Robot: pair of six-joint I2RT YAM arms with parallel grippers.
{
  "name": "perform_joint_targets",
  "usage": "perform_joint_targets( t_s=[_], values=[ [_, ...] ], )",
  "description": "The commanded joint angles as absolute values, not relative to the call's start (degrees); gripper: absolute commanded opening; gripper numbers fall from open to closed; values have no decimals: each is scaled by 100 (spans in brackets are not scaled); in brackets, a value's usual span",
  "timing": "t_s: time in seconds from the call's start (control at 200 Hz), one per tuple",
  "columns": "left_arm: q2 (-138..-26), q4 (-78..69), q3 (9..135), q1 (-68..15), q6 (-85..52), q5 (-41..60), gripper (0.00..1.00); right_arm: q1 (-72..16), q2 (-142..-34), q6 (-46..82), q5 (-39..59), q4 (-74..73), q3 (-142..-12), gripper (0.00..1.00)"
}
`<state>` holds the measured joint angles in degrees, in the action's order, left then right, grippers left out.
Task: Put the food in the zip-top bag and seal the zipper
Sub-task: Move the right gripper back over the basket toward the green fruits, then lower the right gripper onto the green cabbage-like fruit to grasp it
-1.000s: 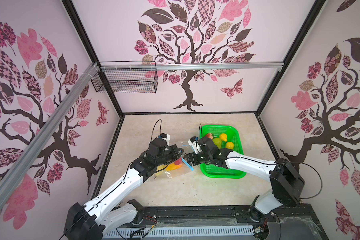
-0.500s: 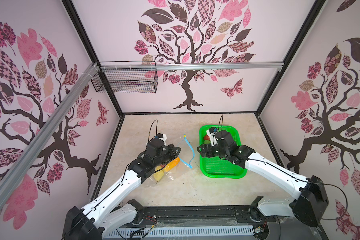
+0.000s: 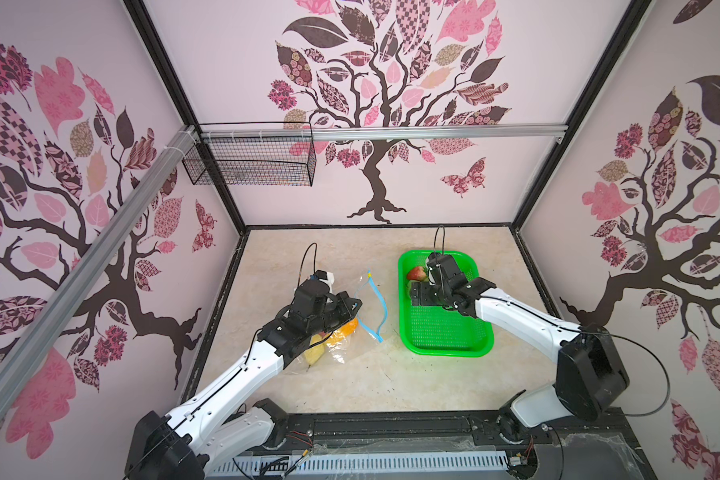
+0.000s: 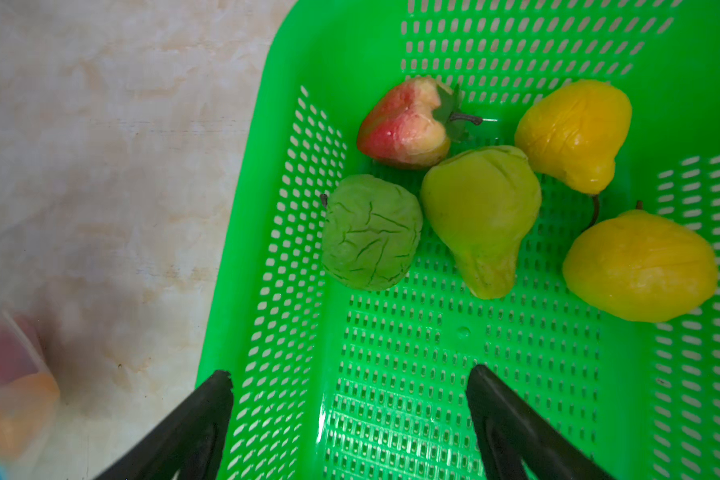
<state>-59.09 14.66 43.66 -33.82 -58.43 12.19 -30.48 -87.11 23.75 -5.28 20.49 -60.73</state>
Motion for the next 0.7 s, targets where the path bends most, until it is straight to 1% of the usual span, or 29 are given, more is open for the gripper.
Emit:
perform_joint_targets(
  t_s=[0.0,0.41,0.695],
  values=[
    [-5848,1362,4194,-3362,-5776,1292,0,-2980,-9100,2730,-554,1701,-6359,91],
    [-5798,1283,4094,-3371,-5809,1292,0,-2924,-10186,2880,-896,1457,-6770,92],
    [-5788,1288,4097,-3373,-5803,1302,0,-2886,-10567,3020,-909,1268,-6769,88]
  ],
)
